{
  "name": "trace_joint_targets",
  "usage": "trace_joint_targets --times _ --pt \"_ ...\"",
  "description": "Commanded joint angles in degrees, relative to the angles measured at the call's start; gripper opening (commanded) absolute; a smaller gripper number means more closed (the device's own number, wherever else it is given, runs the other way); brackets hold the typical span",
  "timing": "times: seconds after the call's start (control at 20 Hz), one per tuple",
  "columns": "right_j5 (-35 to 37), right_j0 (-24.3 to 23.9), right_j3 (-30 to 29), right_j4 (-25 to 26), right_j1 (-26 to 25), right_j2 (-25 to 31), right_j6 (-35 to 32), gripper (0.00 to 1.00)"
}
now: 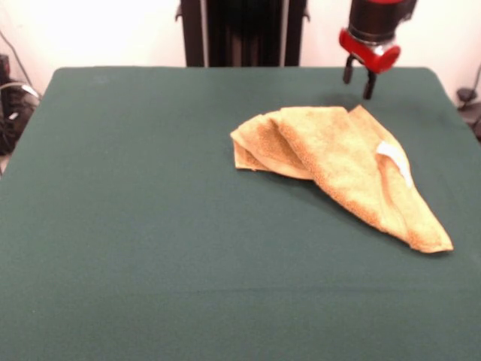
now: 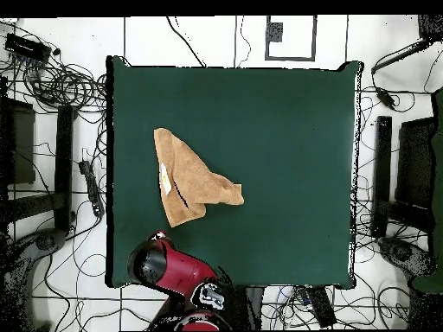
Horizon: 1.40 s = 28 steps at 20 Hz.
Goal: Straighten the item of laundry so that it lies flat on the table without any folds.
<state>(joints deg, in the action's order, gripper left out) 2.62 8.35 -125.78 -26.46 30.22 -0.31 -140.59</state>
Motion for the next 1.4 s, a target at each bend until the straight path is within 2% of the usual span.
trace_joint_targets --times 0.05,0.3,0.5,0.65,1.0,1.4 --pt "1.17 -0.46 2.1 -2.09 -0.42 5.29 -10.01 1.0" --pt "4.53 2.04 3.8 -3.26 -0.01 2.8 -10.0 1.0" --pt "4.13 2.8 5.06 -4.37 -0.82 3.61 -10.98 1.0" --pt "5.68 4.37 5.89 -5.0 -0.51 2.13 -11.4 1.0" --pt "7.61 4.49 6.21 -5.05 0.73 2.11 -11.48 1.0" --pt "6.61 4.92 6.1 -5.36 0.26 1.87 -11.74 1.0"
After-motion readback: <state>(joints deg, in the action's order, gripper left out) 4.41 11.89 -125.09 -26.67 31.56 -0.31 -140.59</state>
